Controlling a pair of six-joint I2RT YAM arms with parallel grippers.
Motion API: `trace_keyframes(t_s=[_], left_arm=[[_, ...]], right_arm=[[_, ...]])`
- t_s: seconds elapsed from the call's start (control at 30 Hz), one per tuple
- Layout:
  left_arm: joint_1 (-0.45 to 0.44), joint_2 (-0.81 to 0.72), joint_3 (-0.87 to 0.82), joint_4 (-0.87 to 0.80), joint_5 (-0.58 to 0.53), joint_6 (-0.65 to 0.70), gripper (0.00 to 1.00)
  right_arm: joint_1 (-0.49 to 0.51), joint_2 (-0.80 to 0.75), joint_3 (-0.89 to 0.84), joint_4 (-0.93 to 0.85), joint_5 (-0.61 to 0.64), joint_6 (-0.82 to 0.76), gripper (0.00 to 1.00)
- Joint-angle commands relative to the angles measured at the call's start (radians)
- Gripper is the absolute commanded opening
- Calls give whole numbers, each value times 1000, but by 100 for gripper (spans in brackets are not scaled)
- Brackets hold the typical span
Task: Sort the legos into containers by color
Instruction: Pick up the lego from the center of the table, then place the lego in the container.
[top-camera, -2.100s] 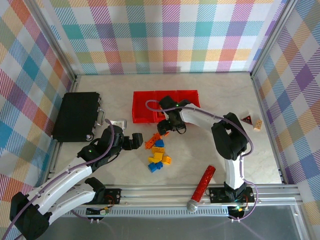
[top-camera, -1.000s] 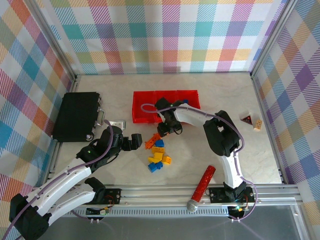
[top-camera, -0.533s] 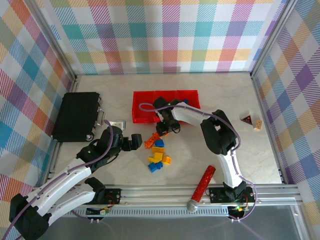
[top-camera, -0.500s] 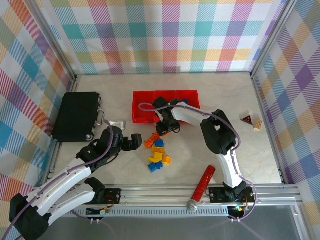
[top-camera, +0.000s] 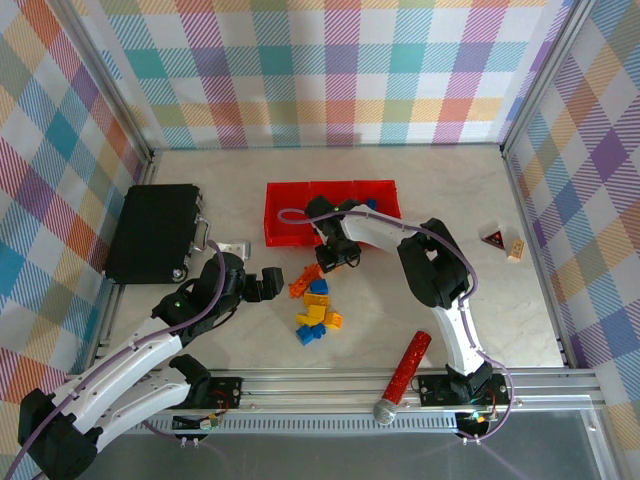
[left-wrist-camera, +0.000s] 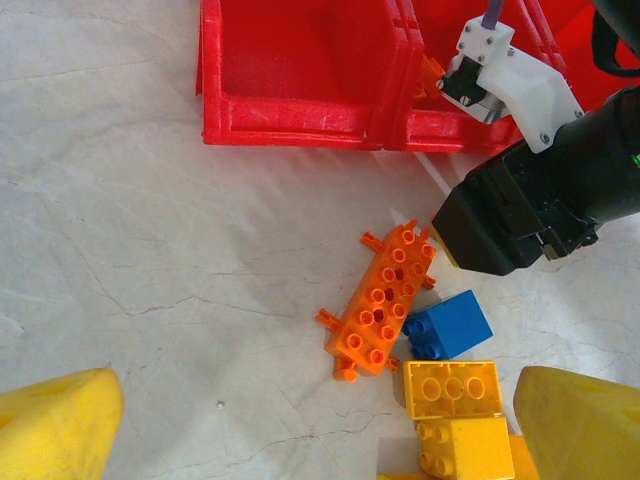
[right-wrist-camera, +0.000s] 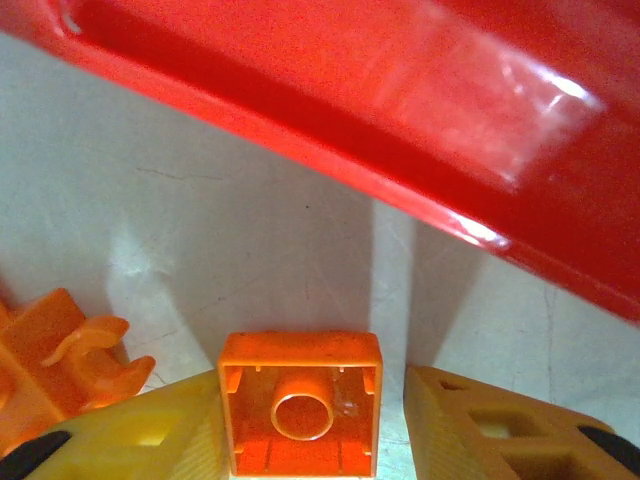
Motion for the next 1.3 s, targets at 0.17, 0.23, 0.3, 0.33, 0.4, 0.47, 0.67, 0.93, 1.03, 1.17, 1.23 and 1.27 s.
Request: trace_keyframes(t_s=[0.17, 0.23, 0.3, 0.33, 0.4, 0.47, 0.67, 0.93, 1.03, 1.17, 1.23, 1.27], left_arm=[[5, -14, -7, -17, -21, -3, 100], [5, -14, -6, -17, -21, 0, 100], [5, -13, -6, -15, -23, -1, 100], [5, -13, -5, -12, -23, -1, 100], [5, -10, -5, -5, -19, 0, 100], [6, -6, -5, 1, -19, 0, 100], [6, 7, -3, 8, -16, 2, 100], [5, 8, -4, 5, -15, 6, 100], [5, -5, -6, -12, -22, 9, 100], [6, -27, -16, -22, -32, 8, 100], [5, -28, -16, -25, -33, 9, 100], [5, -28, -15, -27, -35, 9, 100]], right_arm=[[4, 23, 32, -39, 6, 7, 44], [4, 12, 30, -43, 8, 7, 42], [4, -7, 28, -45, 8, 7, 39], [4, -16, 28, -47, 8, 8, 38], [4, -44, 27, -52, 5, 10, 35], [4, -74, 26, -55, 4, 11, 33], [1, -157, 53, -63, 4, 10, 32], [-61, -97, 230, -98, -14, -17, 31], [-83, -44, 313, -111, -19, -29, 32], [-115, 31, 425, -134, -38, -39, 32], [-128, 70, 481, -147, -52, -42, 32], [-133, 88, 511, -156, -53, -46, 32]])
